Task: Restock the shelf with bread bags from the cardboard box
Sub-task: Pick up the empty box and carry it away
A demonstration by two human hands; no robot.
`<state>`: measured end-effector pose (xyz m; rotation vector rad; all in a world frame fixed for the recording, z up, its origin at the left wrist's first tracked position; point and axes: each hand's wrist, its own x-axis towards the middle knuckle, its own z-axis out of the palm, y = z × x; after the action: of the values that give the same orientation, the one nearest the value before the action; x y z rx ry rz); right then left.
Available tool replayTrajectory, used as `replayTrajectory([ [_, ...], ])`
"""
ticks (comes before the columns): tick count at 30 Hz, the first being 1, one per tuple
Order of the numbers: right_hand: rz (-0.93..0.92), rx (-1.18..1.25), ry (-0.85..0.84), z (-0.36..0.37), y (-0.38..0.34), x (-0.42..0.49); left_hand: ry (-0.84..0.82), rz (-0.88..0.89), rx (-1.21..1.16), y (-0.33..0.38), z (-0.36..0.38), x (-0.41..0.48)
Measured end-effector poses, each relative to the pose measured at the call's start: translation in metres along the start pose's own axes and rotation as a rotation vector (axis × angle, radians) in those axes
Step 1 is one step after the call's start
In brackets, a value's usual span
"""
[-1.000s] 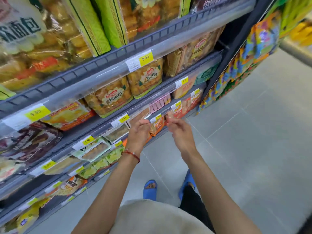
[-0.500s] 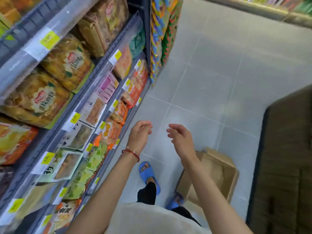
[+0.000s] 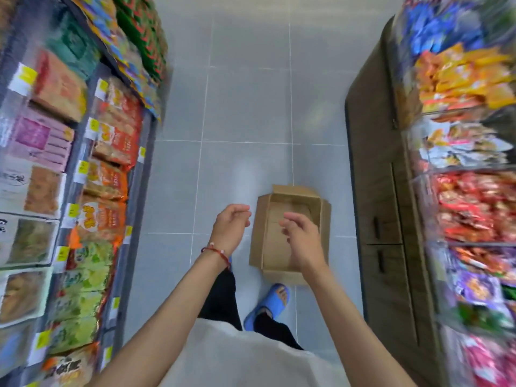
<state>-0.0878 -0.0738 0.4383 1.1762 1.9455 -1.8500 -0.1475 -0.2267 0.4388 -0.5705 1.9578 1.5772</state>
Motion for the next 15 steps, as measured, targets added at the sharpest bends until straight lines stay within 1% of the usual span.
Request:
replayTrajectory([
  [4,0.014,-0.028,0.07,-0.052,0.011,0.017,-0.036,-0.045,0.054,-0.011,0.043,0.002],
  [8,-0.003,-0.091,0.16,-0.086,0.029,0.047,-0.055,-0.072,0.18,-0.028,0.076,0.034],
  [13,0.024,-0.198,0.173,-0.111,0.072,0.096,-0.128,-0.08,0.378,-0.071,0.116,0.08],
  [15,0.064,-0.218,0.157,-0.116,0.097,0.122,-0.112,-0.092,0.444,-0.089,0.132,0.099],
])
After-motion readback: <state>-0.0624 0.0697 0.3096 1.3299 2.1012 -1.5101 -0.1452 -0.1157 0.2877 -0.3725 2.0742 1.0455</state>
